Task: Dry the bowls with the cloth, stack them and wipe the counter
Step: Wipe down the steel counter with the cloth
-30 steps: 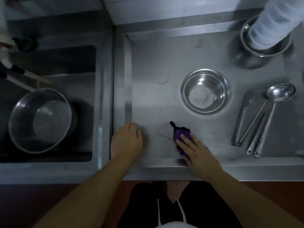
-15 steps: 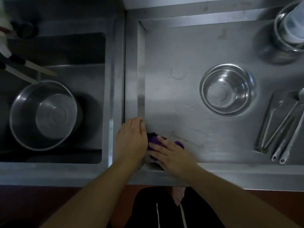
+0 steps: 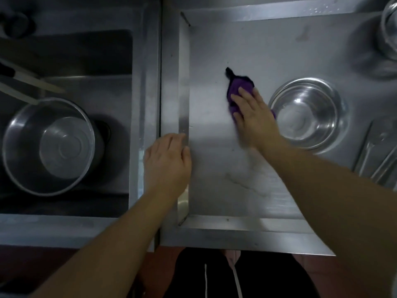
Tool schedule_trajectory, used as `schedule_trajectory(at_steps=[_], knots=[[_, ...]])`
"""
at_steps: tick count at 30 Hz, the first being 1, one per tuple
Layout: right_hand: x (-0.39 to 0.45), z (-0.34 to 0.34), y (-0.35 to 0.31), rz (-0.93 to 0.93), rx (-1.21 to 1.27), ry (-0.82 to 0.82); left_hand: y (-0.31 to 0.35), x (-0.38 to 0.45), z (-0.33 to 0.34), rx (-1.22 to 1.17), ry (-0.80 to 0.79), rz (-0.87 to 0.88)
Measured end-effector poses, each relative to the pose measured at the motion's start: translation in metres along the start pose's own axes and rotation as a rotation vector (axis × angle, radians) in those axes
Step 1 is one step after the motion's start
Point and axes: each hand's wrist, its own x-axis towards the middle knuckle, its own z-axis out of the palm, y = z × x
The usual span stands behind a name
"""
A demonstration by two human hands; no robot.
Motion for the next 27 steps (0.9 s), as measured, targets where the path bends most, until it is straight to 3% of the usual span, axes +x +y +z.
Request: schedule_trajectory(at_steps=[4, 8, 11, 14, 17, 21, 27], knots=[[-0.089, -0.002, -0.016, -0.148, 0.1, -0.088, -0.006, 0.021, -0.008, 0.029, -0.005, -0.034], [-0.18, 0.003, -0.016, -0.631, 0.028, -0.311, -0.007, 0.032, -0.013, 0.0, 0.03, -0.078], [-0.176, 0.011, -0.019, -0.855, -0.02, -0.436, -0.01, 0.037, -0.012, -0.04, 0.066, -0.097], [-0.124, 0.031, -0.042, -0.949, -0.053, -0.417, -0.011, 0.037, -0.01, -0.047, 0.106, -0.135], [-0.058, 0.044, -0.068, -0.828, -0.003, -0.357, -0.011, 0.035, -0.012, -0.044, 0.176, -0.153], [0.03, 0.04, -0.074, -0.507, 0.03, -0.224, -0.011, 0.039, -0.017, -0.06, 0.26, -0.139], [0.131, 0.025, -0.076, -0.184, 0.073, -0.205, -0.008, 0.048, -0.016, 0.074, 0.187, -0.048]])
